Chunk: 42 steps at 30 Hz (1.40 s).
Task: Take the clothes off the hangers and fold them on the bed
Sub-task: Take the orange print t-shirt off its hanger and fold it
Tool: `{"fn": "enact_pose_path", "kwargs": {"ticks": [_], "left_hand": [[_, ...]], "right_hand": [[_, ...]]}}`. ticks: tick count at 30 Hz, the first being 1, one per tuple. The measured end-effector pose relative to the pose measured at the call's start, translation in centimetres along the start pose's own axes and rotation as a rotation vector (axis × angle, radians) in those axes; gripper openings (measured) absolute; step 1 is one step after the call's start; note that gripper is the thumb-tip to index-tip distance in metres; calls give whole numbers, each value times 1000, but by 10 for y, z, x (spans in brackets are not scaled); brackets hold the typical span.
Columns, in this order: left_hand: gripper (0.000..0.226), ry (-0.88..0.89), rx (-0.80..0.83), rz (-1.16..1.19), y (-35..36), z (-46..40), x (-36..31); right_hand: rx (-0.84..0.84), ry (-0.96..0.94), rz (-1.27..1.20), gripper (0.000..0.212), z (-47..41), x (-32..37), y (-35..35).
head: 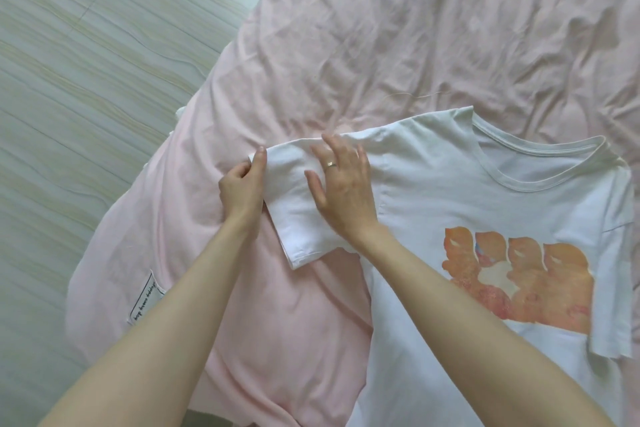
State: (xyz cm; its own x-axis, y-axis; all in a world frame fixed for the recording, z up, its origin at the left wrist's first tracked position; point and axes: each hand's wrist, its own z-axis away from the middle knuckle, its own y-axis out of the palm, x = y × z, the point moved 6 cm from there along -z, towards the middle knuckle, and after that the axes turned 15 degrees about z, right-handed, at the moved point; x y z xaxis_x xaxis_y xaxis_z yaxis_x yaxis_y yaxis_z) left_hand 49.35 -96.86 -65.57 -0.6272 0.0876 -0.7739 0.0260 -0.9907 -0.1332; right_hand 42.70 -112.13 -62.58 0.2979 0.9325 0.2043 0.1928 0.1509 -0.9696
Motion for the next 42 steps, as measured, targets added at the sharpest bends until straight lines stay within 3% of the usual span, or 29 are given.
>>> {"fn": "enact_pose_path", "kwargs": {"ticks": [5,8,13,18,23,26,30,37,40,42], "left_hand": [[12,292,-31,-209,1,-6,-27],[21,331,-97,-264,-5,-4,-29],[38,594,-74,-427,7,36,-35],[36,771,210,-634,60,95,-7],[33,741,536,-757,130,181,55],[37,709,662,-844,167,230,99],[36,763,803,-931,214,285,149],[50,668,792,-1220,266,328,215],[50,613,730,-1243,279,331,219],[54,602,712,-1244,284,330,218]], "right_hand": [[254,-207,143,49,63,27,27],[368,-252,181,55,76,37,35],[324,-186,136,51,77,16,13],[247,33,77,47,112,-67,-22],[179,431,23,53,184,-196,-76],[117,625,95,53,232,-276,-107],[172,878,57,48,289,-370,-132],[290,1117,-409,43,316,-443,-103],[412,1112,-440,38,324,-449,-91],[396,1106,-451,39,325,-451,-94]]}}
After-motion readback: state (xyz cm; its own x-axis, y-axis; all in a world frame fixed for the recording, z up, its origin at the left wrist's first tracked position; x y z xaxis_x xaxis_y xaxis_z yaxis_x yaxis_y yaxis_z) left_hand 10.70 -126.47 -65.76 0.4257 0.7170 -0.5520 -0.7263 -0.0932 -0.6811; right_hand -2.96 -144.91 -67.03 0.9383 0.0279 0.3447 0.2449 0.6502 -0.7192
